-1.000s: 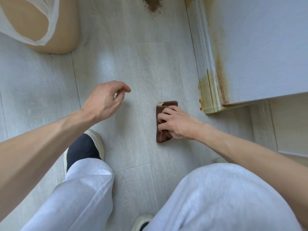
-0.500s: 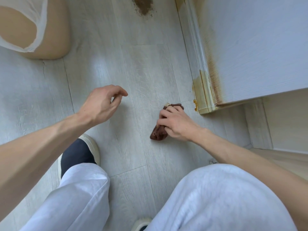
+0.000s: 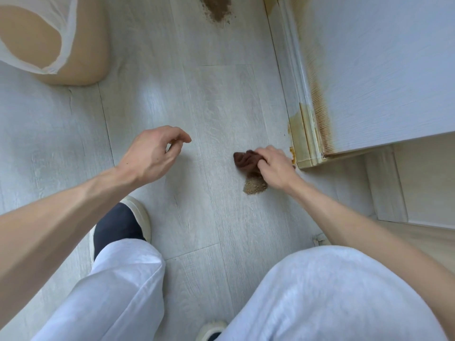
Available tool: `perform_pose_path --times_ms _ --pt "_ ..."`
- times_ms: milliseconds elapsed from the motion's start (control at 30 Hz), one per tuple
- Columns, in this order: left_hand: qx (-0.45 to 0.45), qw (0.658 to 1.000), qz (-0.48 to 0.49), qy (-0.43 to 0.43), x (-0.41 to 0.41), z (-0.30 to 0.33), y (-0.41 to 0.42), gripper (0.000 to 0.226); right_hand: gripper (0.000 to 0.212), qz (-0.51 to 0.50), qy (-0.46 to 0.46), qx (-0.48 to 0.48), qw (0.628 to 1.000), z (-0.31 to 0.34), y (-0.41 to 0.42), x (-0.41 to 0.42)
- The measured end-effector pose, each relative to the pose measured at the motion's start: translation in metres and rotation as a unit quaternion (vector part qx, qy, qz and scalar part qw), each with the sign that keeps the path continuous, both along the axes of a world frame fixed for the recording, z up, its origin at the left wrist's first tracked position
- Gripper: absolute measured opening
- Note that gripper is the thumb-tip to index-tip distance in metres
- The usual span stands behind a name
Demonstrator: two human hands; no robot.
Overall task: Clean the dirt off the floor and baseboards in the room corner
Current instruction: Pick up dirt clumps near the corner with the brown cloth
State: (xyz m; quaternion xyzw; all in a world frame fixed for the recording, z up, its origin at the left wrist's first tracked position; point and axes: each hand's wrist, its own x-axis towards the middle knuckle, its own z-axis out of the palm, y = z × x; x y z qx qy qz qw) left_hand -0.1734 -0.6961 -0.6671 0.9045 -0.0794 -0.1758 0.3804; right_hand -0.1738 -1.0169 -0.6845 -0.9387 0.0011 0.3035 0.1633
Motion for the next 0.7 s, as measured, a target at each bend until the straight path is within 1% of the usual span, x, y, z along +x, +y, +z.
perform_pose_path --times_ms 100,200,267,300,367,433,467,500,533,600,667,700 --pt "0.000 1.000 -0.001 0.000 0.000 0.000 -0.001 0.029 0.036 -0.009 -0.022 0.035 0.999 0.005 -0.005 -0.028" --pt "-0.001 1.000 0.000 0.000 0.002 0.002 -0.005 0.028 0.034 -0.082 -0.074 0.068 0.992 0.013 -0.014 -0.012" --pt "0.002 1.000 -0.005 -0.002 0.002 0.003 -0.008 0.028 0.034 -0.107 -0.095 0.067 0.988 0.015 -0.015 0.005" --pt "0.003 1.000 -0.007 -0.003 0.002 0.004 -0.010 0.028 0.036 -0.101 -0.093 0.060 0.989 0.014 -0.012 0.011" --pt "0.003 1.000 -0.010 -0.004 0.002 0.004 -0.012 0.028 0.038 -0.056 -0.055 0.028 0.997 0.006 -0.002 0.012" --pt "0.003 1.000 -0.013 -0.004 0.001 0.005 -0.013 0.028 0.036 -0.015 -0.021 -0.001 1.000 -0.003 0.003 -0.003" --pt "0.003 1.000 -0.014 -0.005 0.001 0.005 -0.013 0.028 0.036 -0.015 -0.027 0.004 1.000 -0.004 0.002 -0.012" --pt "0.003 1.000 -0.013 -0.007 0.001 0.005 -0.013 0.028 0.036 -0.037 -0.043 0.024 0.998 -0.003 -0.001 -0.018" --pt "0.003 1.000 -0.010 -0.007 0.001 0.005 -0.012 0.028 0.035 -0.079 -0.067 0.054 0.993 0.001 -0.006 -0.021" --pt "0.002 1.000 -0.010 -0.007 0.002 0.004 -0.011 0.028 0.032 -0.169 -0.122 0.104 0.973 0.012 -0.020 -0.023" --pt "0.001 1.000 -0.007 -0.007 0.002 0.003 -0.009 0.028 0.032 -0.217 -0.154 0.098 0.959 0.023 -0.034 -0.029" --pt "0.000 1.000 -0.007 -0.006 0.002 0.002 -0.008 0.028 0.035 -0.234 -0.154 0.087 0.956 0.025 -0.041 -0.035"
